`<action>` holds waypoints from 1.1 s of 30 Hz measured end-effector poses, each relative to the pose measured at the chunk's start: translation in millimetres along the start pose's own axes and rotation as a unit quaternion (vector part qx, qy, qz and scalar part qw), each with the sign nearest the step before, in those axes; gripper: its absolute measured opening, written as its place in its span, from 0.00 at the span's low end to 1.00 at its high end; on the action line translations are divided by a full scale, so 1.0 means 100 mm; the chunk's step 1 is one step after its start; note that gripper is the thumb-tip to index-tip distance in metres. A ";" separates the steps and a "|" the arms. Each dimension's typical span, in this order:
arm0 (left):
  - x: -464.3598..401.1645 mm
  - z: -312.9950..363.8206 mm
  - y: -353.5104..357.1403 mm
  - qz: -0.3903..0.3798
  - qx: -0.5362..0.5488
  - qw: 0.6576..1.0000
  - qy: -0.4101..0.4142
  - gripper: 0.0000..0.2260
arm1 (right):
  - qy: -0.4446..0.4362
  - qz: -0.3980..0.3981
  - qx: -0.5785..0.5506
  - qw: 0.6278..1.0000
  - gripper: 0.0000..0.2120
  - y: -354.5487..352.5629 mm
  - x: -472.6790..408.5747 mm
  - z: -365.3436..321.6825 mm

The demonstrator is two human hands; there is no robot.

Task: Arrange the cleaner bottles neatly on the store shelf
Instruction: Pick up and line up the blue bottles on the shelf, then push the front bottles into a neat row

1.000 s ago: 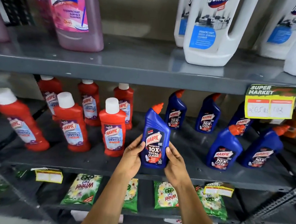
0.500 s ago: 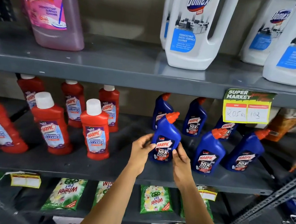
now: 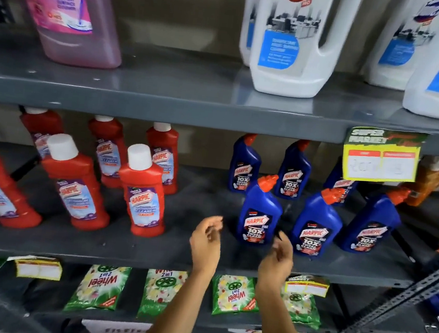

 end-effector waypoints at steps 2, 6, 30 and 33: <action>0.17 -0.10 -0.37 0.081 -0.057 0.995 0.032 0.23 | -0.012 0.113 0.051 0.992 0.19 0.15 0.31 0.06; 0.34 -0.23 -1.28 0.218 -0.150 0.963 0.056 0.15 | -0.096 0.009 0.102 0.990 0.25 1.05 0.78 0.08; -0.19 -0.56 -2.69 0.248 -0.369 0.873 -0.202 0.39 | -0.012 0.024 0.458 0.888 0.48 2.75 0.96 0.56; -0.19 -0.55 -2.68 0.247 -0.365 0.875 -0.201 0.39 | -0.023 0.018 0.461 0.887 0.48 2.74 0.95 0.57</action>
Point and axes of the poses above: each hand's wrist, its own x-axis away from the middle knuckle, its own y-axis out of the palm, z = x × y, the point moved 4 cm from there along -x, towards the middle knuckle, and after that the axes turned 14 degrees about -z, right-handed, at the moved point
